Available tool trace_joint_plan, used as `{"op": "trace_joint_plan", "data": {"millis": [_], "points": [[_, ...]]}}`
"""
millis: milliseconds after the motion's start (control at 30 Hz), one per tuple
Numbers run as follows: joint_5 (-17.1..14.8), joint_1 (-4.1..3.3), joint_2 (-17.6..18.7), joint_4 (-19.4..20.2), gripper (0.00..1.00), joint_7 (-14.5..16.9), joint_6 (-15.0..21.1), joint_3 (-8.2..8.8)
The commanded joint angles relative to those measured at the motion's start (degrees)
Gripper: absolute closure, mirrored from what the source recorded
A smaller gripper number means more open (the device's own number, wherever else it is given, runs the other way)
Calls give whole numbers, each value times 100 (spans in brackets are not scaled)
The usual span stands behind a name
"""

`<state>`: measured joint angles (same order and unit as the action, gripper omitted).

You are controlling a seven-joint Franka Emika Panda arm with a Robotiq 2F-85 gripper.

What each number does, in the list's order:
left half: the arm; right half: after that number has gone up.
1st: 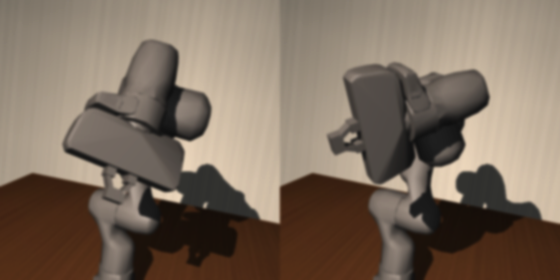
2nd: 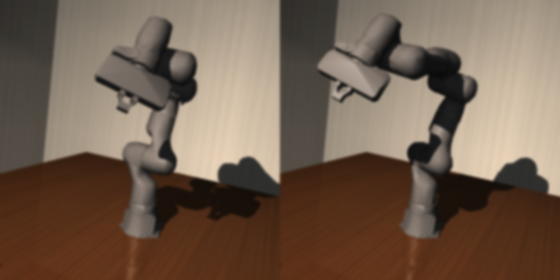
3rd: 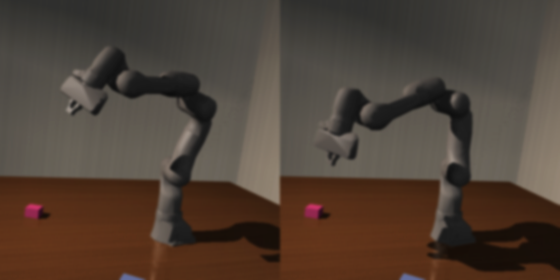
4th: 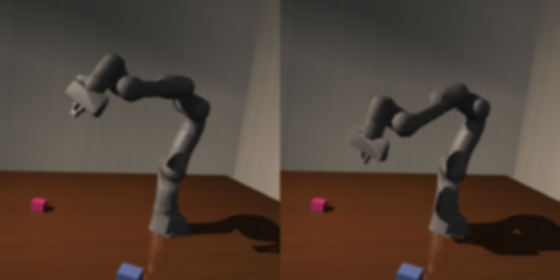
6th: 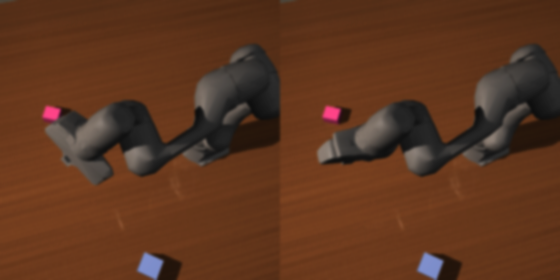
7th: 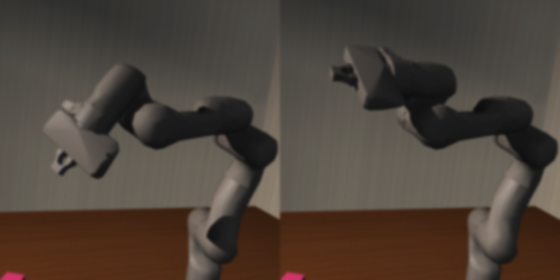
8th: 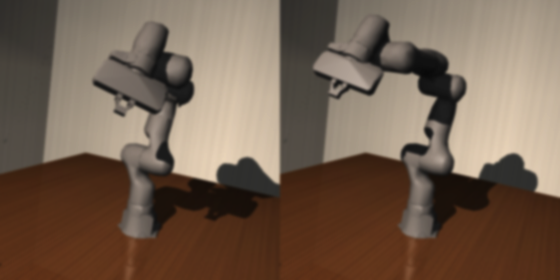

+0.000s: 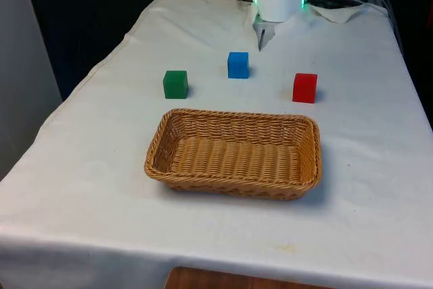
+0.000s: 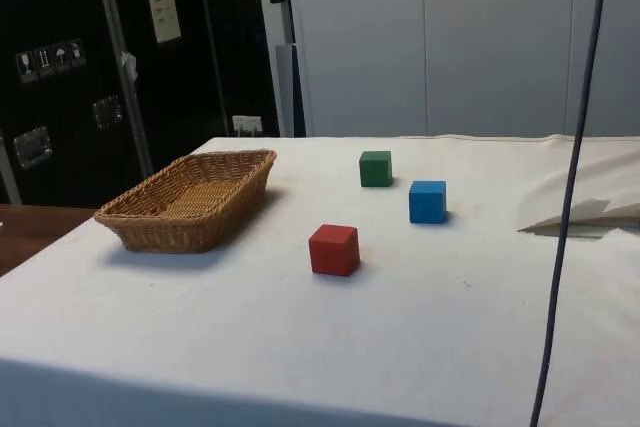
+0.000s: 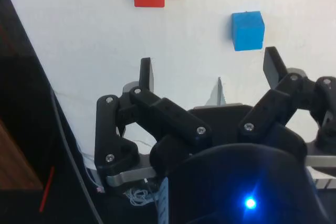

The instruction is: Pick up the blue cube and place it into the basket.

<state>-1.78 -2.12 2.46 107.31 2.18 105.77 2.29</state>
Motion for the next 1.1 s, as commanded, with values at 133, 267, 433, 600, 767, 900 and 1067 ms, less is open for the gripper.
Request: {"op": "trace_joint_plan", "data": {"millis": [133,267,433,600,767,900,1067], "points": [[40,-6,-206,235,0,-17,74,-6],[80,-6,-355,407,0,-34,109,-17],[178,-6,-493,567,0,-46,143,-23],[269,-11,-602,688,0,-57,166,-40],[464,-17,-773,877,0,-86,178,-63],[590,-17,-888,1003,0,-103,201,-92],[728,-11,-1112,1243,0,-120,246,-109]]}}
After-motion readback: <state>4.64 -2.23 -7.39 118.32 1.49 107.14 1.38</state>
